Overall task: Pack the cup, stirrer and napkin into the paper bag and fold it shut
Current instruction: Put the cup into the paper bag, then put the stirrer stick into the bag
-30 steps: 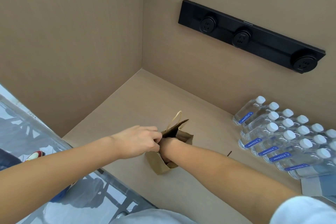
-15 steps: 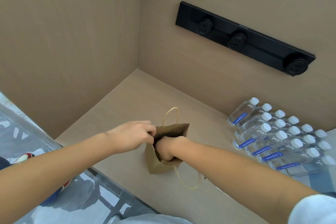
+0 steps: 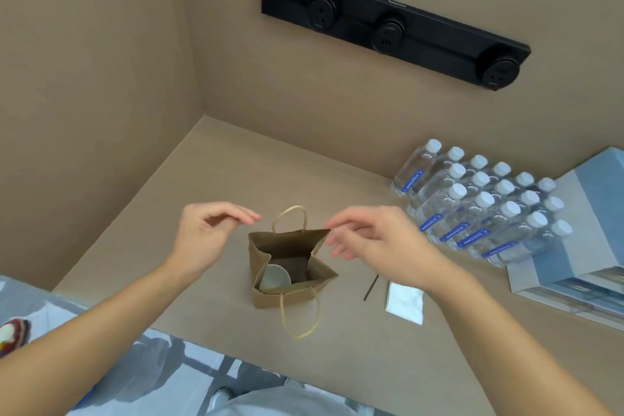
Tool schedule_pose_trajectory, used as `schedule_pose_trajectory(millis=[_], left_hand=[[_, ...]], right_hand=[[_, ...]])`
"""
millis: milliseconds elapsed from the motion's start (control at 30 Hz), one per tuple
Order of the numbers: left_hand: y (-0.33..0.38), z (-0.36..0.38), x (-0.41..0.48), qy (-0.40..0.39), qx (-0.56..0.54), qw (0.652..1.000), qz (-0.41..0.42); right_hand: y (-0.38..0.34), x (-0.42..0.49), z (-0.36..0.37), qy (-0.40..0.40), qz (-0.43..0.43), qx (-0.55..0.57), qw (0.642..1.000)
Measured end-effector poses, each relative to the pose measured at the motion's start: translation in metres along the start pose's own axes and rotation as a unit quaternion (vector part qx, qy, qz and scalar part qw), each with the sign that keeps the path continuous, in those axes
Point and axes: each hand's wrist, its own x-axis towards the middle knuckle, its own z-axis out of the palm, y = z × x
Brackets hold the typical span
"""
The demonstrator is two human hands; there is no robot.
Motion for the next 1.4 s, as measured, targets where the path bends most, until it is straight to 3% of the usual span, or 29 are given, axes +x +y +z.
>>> schedule_pose_trajectory(millis=[67,133,200,267,367,567,833,1133,1233,1400], left_hand=[[-0.03,0.001,-0.003,0.074,-0.008,0.993,-0.091],[-0.068,0.002,-0.008,0.084,0.097,0.98,-0.151],[-0.109,0.005,-0.018,0.015,0.286,0.939,-0.188],[-0.142,0.008,-0.03,-0.068,0.43,0.869,-0.235],[-0.174,0.013,-0.043,-0.12,0.516,0.811,-0.247],[-0.193,0.03,-0.051,-0.06,0.56,0.787,-0.252],[-0.204,0.037,-0.054,-0.021,0.563,0.784,-0.259],[-0.206,0.038,-0.052,-0.02,0.565,0.779,-0.27],[-0.207,0.036,-0.051,-0.021,0.561,0.785,-0.263],[-0.209,0.034,-0.053,-0.027,0.541,0.8,-0.258]], right_hand=[[0.03,-0.003,-0.012,0.095,0.058,0.068,0.991],[0.067,0.004,-0.015,0.148,0.146,0.117,0.971],[0.108,0.015,-0.006,0.158,0.243,0.146,0.946],[0.146,0.025,0.011,0.149,0.326,0.146,0.922],[0.187,0.034,0.04,0.149,0.411,0.089,0.895],[0.214,0.041,0.063,0.163,0.521,-0.069,0.835],[0.217,0.061,0.072,0.117,0.521,-0.056,0.844],[0.219,0.069,0.08,0.053,0.521,-0.154,0.838],[0.213,0.057,0.092,0.083,0.518,-0.115,0.843],[0.161,0.022,0.08,0.24,0.42,0.015,0.875]])
